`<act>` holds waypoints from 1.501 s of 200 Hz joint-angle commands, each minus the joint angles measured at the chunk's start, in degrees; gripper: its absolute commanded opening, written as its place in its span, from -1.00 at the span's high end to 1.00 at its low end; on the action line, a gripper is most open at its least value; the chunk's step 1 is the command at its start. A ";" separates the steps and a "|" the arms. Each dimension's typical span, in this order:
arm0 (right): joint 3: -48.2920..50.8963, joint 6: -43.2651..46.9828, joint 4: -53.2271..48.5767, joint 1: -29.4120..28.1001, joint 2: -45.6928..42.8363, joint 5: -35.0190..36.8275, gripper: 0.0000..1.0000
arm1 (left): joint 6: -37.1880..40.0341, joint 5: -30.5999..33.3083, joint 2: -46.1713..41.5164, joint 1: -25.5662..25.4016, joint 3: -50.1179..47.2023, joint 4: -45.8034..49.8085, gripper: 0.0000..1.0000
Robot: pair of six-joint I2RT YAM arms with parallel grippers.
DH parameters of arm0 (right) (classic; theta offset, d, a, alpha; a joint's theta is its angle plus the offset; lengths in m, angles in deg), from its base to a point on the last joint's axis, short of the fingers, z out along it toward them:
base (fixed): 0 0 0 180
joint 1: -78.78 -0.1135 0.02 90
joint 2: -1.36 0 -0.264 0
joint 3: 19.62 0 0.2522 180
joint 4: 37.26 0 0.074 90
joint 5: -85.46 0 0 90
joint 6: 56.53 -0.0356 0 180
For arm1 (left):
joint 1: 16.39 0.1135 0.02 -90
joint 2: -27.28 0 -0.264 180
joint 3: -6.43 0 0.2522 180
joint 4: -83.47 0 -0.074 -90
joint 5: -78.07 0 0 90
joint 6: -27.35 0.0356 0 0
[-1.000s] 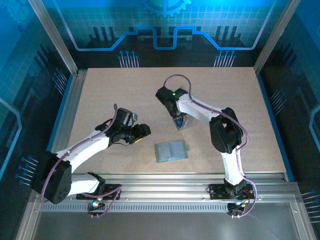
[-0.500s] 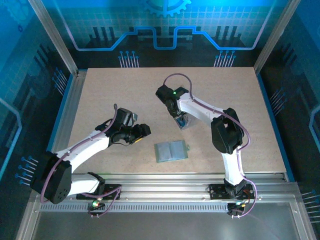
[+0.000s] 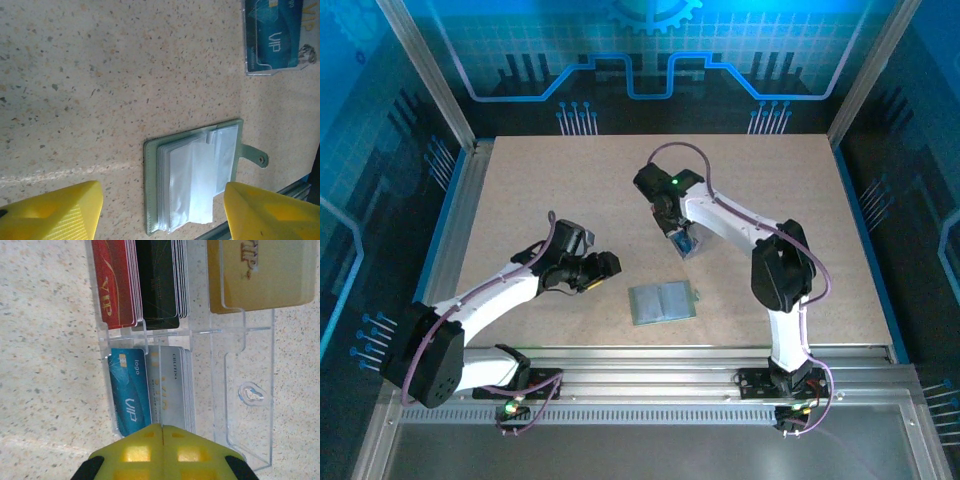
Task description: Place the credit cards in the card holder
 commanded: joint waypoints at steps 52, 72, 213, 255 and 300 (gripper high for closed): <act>4.94 -0.74 2.70 -0.27 -12.02 -9.48 1.00 | 6.24 8.17 3.37 -10.93 3.73 8.32 -0.53; 11.48 -1.90 6.43 -0.39 -17.06 -12.88 1.00 | 7.15 11.85 7.40 -15.17 7.47 10.19 -0.57; 40.29 -7.22 20.44 3.55 -35.98 -25.45 1.00 | 6.61 28.82 29.92 -27.37 26.14 21.64 -0.74; 41.82 -7.46 22.48 3.74 -35.98 -27.66 1.00 | 4.47 29.86 27.61 -27.37 23.24 22.47 -0.67; 41.93 -7.96 23.98 3.68 -34.78 -29.34 1.00 | 2.30 27.86 23.29 -27.30 19.59 20.75 -0.63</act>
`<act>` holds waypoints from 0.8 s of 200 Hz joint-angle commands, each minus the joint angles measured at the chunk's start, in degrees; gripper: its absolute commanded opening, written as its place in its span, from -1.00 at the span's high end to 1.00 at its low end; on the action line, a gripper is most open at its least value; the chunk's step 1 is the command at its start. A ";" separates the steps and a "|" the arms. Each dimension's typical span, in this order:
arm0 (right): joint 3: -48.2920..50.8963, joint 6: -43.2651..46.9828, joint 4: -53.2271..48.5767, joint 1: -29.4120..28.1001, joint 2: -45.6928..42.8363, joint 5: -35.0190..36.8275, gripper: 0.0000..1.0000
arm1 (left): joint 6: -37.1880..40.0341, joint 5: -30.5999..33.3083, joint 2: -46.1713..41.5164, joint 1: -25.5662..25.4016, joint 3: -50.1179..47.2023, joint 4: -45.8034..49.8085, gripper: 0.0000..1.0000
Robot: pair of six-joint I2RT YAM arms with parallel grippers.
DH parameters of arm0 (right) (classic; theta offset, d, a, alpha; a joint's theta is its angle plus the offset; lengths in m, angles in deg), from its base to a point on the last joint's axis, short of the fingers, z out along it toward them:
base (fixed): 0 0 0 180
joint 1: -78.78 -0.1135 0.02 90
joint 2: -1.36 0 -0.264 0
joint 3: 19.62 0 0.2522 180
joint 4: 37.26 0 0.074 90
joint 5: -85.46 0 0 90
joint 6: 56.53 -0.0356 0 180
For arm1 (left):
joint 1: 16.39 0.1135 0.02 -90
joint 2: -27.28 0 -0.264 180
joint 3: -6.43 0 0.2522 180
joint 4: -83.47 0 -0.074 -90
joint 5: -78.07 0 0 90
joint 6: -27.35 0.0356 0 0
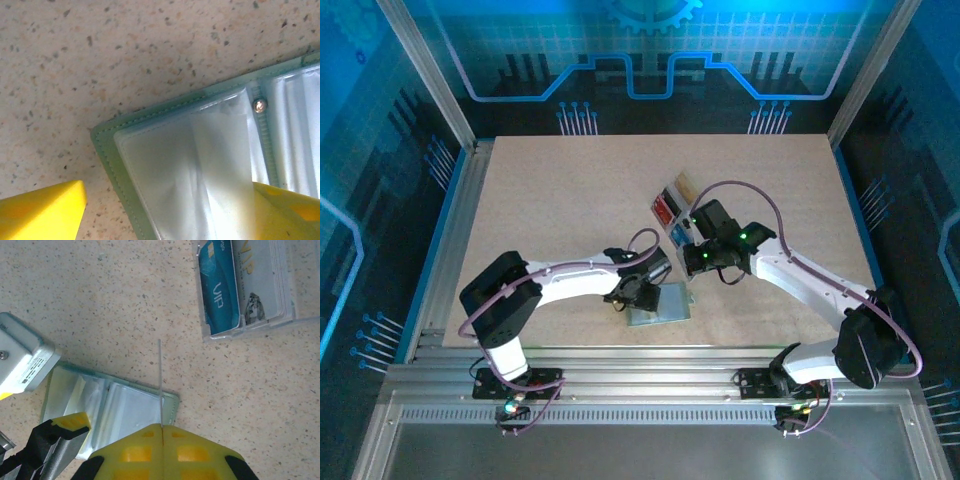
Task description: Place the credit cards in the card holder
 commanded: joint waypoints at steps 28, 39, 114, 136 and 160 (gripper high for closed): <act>0.54 -1.16 2.28 0.66 1.30 -2.77 1.00 | -2.61 -1.33 -6.36 0.06 -3.13 0.31 -0.63; 0.73 -1.22 2.54 0.64 1.48 -3.05 1.00 | -2.57 -1.42 -6.60 0.42 -3.31 0.39 -0.62; 1.77 -2.59 4.55 0.37 0.73 -6.44 1.00 | -2.67 -2.81 -4.85 2.02 -5.51 -0.74 -0.39; 3.70 -4.28 8.05 0.29 0.63 -9.66 1.00 | -2.84 -2.74 -5.57 2.37 -6.40 -0.56 -0.32; 7.00 -6.97 13.74 0.16 0.22 -13.60 1.00 | -3.06 -3.15 -6.42 2.96 -7.83 -1.17 -0.26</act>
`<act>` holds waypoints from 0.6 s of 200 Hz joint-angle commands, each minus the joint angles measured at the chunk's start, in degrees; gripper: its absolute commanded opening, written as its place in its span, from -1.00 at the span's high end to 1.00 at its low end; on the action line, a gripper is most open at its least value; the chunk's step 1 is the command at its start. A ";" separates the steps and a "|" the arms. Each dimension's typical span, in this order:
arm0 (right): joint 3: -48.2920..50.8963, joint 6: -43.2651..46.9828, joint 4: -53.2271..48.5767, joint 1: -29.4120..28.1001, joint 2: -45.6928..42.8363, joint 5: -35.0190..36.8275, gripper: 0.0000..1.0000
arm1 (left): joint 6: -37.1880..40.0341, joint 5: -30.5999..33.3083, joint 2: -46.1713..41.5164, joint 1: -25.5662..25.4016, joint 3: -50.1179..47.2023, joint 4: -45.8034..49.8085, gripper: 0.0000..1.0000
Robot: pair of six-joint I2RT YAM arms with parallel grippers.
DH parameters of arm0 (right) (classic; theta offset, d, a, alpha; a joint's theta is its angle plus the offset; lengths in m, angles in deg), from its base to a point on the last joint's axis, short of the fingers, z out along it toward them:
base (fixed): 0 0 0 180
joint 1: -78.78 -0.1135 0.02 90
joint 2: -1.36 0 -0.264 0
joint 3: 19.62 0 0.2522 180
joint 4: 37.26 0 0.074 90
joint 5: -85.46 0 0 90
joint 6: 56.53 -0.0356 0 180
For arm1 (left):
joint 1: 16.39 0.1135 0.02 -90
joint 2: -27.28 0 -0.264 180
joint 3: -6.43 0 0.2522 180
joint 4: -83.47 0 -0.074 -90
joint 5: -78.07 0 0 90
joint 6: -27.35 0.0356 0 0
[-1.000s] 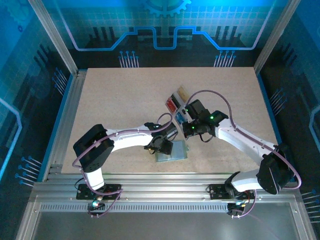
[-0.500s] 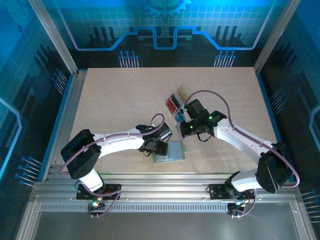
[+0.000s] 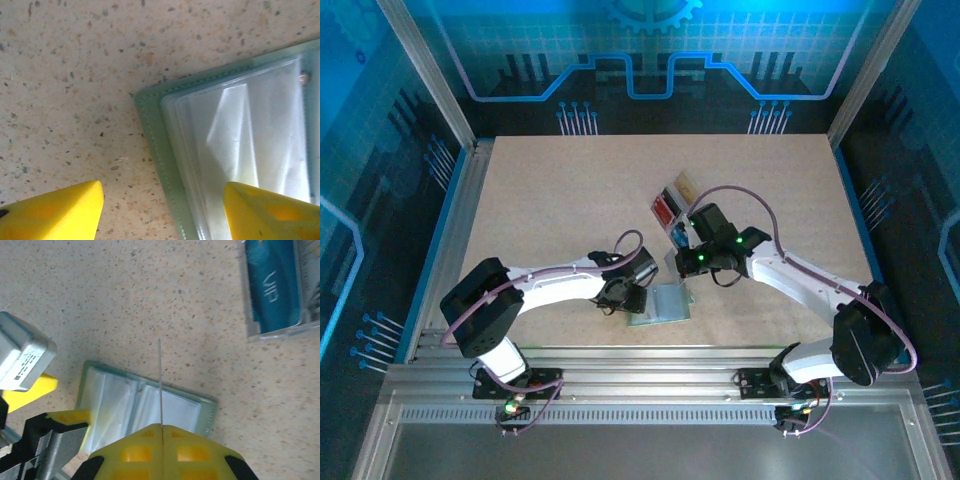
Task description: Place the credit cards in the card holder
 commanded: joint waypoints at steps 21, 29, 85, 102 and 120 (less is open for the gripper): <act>6.30 -5.58 11.00 0.17 -1.93 -7.71 1.00 | -1.57 -1.77 -1.17 1.00 -2.57 -0.81 -0.18; 7.23 -6.47 12.51 0.07 -2.24 -8.32 1.00 | -1.52 -2.03 -1.18 1.09 -2.91 -1.11 -0.15; 13.05 -12.37 23.80 -1.62 -1.73 -11.34 1.00 | -1.88 -3.32 -1.83 1.42 -4.50 -2.54 0.09; 14.41 -14.15 26.37 -2.12 -1.39 -11.10 1.00 | -2.04 -3.87 -2.23 1.41 -4.96 -3.16 0.14; 16.04 -16.03 29.21 -2.48 -0.78 -10.55 1.00 | -2.07 -4.18 -2.32 1.43 -5.35 -3.45 0.17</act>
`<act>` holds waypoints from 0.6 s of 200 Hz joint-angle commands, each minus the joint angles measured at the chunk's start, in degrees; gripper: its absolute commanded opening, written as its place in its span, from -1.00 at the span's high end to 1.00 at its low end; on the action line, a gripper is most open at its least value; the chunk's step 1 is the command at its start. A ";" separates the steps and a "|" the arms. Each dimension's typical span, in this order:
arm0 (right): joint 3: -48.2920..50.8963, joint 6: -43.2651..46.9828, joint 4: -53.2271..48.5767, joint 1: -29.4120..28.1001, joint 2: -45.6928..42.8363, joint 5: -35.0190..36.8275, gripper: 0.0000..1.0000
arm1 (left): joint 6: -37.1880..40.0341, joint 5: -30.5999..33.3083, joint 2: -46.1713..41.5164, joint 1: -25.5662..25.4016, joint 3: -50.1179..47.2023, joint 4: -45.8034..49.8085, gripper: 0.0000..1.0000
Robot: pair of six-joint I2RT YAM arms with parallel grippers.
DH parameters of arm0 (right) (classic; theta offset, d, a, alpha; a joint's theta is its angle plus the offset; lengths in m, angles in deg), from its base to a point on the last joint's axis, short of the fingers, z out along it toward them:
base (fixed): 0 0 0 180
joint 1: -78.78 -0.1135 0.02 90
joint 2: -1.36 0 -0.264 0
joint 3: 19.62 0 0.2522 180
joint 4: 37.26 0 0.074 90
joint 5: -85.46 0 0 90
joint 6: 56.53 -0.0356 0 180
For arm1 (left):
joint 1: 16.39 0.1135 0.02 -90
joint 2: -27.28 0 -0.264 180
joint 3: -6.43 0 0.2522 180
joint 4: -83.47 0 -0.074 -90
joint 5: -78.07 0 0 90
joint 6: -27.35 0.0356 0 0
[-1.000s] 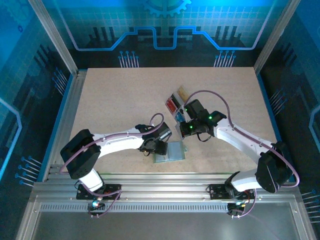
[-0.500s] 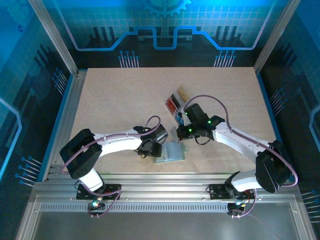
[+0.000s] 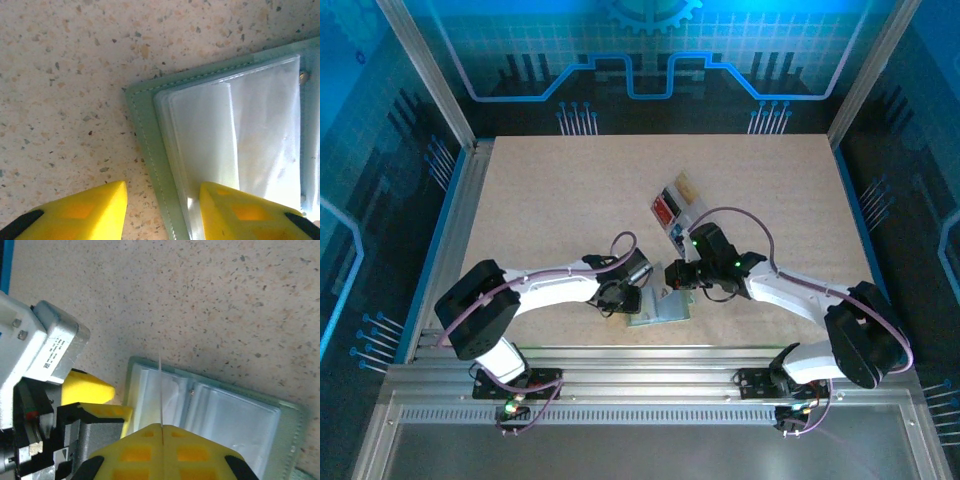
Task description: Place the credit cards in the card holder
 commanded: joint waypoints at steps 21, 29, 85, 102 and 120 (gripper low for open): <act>3.77 -5.70 9.58 -1.62 1.54 -0.01 1.00 | -0.62 -1.34 -0.57 0.52 -2.00 1.13 0.19; 4.27 -6.21 10.34 -1.93 2.01 0.45 1.00 | -0.65 -1.34 -0.55 0.49 -2.08 1.10 0.20; 6.09 -7.83 13.43 -3.74 4.68 2.88 1.00 | -0.63 -1.81 -0.36 0.58 -2.41 0.48 0.26; 6.45 -7.78 13.53 -4.42 4.91 3.89 1.00 | -0.61 -1.80 -0.47 0.61 -2.52 0.39 0.27; 6.89 -7.96 13.84 -5.60 5.08 5.51 1.00 | -0.62 -2.05 -0.47 0.61 -2.52 0.30 0.27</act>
